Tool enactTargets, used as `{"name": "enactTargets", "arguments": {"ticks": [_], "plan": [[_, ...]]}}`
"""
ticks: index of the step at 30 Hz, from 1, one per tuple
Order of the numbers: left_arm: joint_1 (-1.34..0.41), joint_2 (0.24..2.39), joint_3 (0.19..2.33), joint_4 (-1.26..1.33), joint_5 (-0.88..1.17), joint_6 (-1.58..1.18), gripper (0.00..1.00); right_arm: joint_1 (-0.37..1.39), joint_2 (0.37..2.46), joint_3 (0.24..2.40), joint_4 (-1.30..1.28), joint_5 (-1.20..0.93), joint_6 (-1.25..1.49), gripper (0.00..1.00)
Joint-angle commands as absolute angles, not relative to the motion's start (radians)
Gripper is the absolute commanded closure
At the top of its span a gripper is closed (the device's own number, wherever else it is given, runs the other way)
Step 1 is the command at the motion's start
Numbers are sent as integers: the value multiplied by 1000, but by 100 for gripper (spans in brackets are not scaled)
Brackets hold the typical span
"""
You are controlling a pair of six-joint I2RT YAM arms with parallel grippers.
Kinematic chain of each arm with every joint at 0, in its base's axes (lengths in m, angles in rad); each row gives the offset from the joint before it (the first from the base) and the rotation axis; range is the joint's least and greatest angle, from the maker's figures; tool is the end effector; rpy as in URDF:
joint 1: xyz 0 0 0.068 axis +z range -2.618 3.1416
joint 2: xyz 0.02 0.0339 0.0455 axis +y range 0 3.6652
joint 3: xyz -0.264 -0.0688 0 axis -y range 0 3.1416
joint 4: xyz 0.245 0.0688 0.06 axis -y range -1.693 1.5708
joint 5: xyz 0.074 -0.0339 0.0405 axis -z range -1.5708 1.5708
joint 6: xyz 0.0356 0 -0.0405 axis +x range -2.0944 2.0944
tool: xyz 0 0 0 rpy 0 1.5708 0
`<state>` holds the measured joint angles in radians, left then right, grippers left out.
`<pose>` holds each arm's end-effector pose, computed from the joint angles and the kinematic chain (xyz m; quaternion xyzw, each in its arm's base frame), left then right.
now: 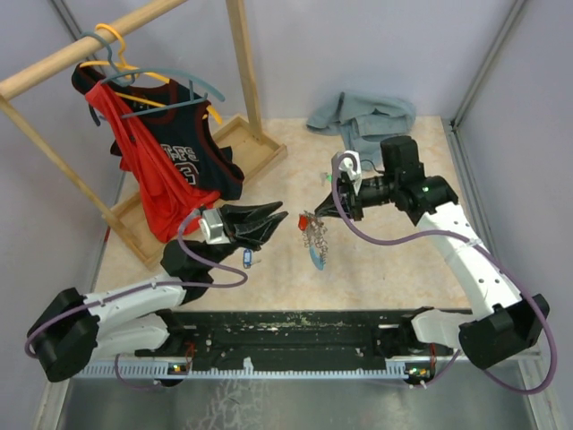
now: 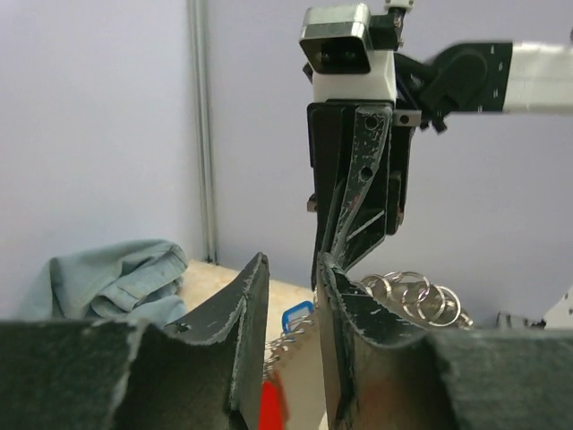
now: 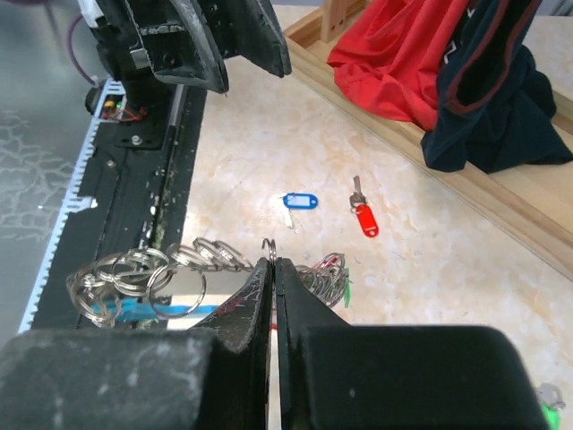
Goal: Remove the keys from the keyring
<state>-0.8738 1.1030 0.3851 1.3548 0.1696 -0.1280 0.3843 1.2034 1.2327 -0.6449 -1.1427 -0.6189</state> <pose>0.1319 -0.1669 0.2980 0.2338 0.3902 -0.4607 0.7621 0.2111 0.1203 0.3758 -0.5771 0.5355 0.4317 0.4402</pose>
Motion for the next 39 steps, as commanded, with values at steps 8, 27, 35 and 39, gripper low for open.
{"name": "enactTargets", "arguments": {"ticks": [8, 27, 35, 39], "plan": [[-807, 1083, 605, 742, 556, 158, 53, 501, 1276, 1529, -1132, -826, -1118, 100], [-844, 1389, 585, 1314, 603, -45, 61, 623, 1345, 1675, -1269, -583, -1207, 100], [-870, 1412, 593, 1273, 543, -16, 67, 632, 1350, 1687, -1269, -579, -1200, 100], [-877, 1414, 600, 1253, 508, 0, 69, 639, 1351, 1687, -1270, -580, -1198, 100]]}}
